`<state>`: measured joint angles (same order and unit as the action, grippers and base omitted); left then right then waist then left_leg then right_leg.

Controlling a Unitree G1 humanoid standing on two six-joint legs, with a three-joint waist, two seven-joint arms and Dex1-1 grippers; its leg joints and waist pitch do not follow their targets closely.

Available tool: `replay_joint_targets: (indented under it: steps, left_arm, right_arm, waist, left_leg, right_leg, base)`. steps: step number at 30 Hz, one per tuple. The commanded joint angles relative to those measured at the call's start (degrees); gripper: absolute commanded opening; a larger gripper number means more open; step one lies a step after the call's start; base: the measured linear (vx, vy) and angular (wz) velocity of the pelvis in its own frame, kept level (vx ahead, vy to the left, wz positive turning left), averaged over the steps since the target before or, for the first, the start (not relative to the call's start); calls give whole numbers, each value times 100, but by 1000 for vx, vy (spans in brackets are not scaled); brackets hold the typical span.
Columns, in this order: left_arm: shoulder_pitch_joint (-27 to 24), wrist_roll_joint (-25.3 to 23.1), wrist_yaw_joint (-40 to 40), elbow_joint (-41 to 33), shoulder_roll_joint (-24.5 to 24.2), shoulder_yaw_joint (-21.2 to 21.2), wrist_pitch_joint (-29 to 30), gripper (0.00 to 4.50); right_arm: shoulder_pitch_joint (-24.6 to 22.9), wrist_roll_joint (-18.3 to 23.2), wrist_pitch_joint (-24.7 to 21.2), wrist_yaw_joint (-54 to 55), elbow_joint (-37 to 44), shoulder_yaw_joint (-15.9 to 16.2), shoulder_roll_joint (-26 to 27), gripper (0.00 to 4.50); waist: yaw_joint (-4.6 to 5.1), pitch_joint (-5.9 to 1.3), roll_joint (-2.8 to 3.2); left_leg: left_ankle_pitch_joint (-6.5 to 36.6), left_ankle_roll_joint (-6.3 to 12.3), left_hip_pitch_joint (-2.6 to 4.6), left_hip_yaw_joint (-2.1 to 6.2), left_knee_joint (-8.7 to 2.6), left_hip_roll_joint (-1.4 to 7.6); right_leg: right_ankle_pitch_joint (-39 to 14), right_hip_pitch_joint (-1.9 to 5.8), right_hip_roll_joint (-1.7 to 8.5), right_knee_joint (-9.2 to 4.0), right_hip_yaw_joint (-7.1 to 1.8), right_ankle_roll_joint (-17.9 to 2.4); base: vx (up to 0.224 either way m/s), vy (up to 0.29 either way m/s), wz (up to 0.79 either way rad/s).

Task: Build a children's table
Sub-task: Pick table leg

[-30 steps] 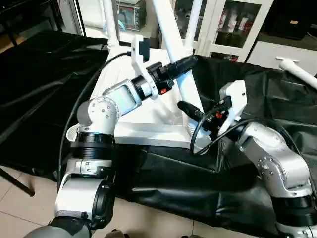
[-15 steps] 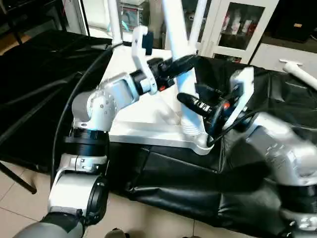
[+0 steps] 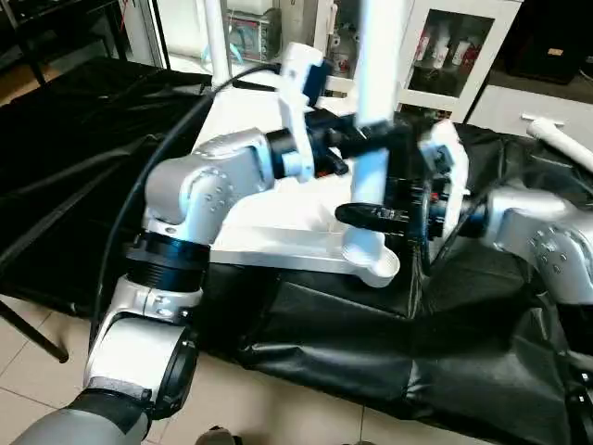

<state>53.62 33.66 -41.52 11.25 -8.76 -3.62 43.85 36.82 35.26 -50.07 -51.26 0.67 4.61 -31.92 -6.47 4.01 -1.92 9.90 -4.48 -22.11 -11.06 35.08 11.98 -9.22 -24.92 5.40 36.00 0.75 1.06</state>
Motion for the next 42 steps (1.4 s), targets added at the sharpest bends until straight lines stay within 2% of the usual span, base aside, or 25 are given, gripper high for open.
replay_joint_targets:
  steps: [1,4,5,8,11,18,19,23,31,34,35,42]
  left_arm:
    - [67,-75,-111,-201,-52,-88,0,185]
    - [37,-121,-243,-277,-123,-197,1,185]
    - [30,-137,-260,-286,-132,-212,-6,185]
    - [32,-136,-299,-284,-154,-239,-15,185]
    - [25,-157,-368,-295,-182,-287,-37,185]
    - [-9,-199,-466,-318,-221,-343,-61,185]
    - [-8,-193,-471,-318,-223,-340,-57,185]
    - [-10,-179,-506,-326,-235,-350,-53,185]
    - [-43,-196,-625,-384,-275,-379,-23,185]
    - [-43,-227,-683,-373,-311,-421,-48,185]
    - [-44,-230,-688,-371,-315,-423,-51,185]
    - [-67,-270,-791,-406,-351,-490,-64,185]
  right_arm:
    - [86,-119,-54,-32,-114,111,-12,390]
    - [146,-205,-13,3,-212,162,28,390]
    - [166,-199,-22,6,-234,166,34,390]
    - [192,-205,-57,-10,-253,175,30,390]
    - [198,-228,-42,-37,-272,181,-7,390]
    - [180,-217,-30,-94,-242,126,-14,390]
    - [178,-214,-30,-95,-237,125,-11,363]
    - [165,-219,-17,-111,-219,121,-3,351]
    - [148,-228,33,-158,-215,138,28,275]
    - [142,-239,40,-171,-214,140,30,265]
    - [142,-240,41,-172,-214,140,31,245]
    - [120,-290,124,-208,-213,158,46,205]
  waist:
    - [-19,-493,-116]
    - [-21,-500,-123]
    - [-18,-508,-102]
    - [-18,-510,-121]
    - [-23,-514,-101]
    - [-23,-512,-105]
    - [-23,-513,-105]
    - [-25,-514,-113]
    - [-25,-514,-112]
    - [-25,-513,-112]
    - [-23,-514,-109]
    - [-24,-513,-106]
  left_leg:
    - [714,83,80,-23,-343,-2]
    - [665,62,72,-18,-344,-5]
    - [642,65,74,-15,-340,-5]
    - [597,89,65,-19,-333,-13]
    - [586,94,69,-19,-332,-14]
    - [636,77,69,-16,-335,-12]
    - [642,79,73,-19,-333,-11]
    - [628,100,70,-21,-330,-14]
    - [614,106,71,-16,-329,-6]
    - [619,102,73,-17,-330,-9]
    - [610,100,70,-18,-328,-10]
    - [633,86,69,-18,-327,-11]
  right_leg:
    - [-1060,366,118,-380,-59,-1127]
    - [-967,368,109,-364,-55,-1125]
    - [-887,369,107,-349,-55,-1144]
    - [-772,382,103,-340,-54,-1172]
    - [-724,382,101,-335,-53,-1198]
    - [-755,388,103,-337,-53,-1212]
    - [-747,383,100,-338,-53,-1218]
    - [-717,387,102,-334,-54,-1237]
    - [-733,386,107,-326,-52,-1241]
    - [-756,381,104,-329,-52,-1228]
    - [-728,384,104,-327,-54,-1233]
    - [-739,381,101,-325,-53,-1231]
  base:
    - [0,0,0]
    - [0,0,0]
    - [0,0,0]
    - [0,0,0]
    - [0,0,0]
    - [0,0,0]
    - [0,0,0]
    - [0,0,0]
    - [0,0,0]
    - [0,0,0]
    - [0,0,0]
    - [0,0,0]
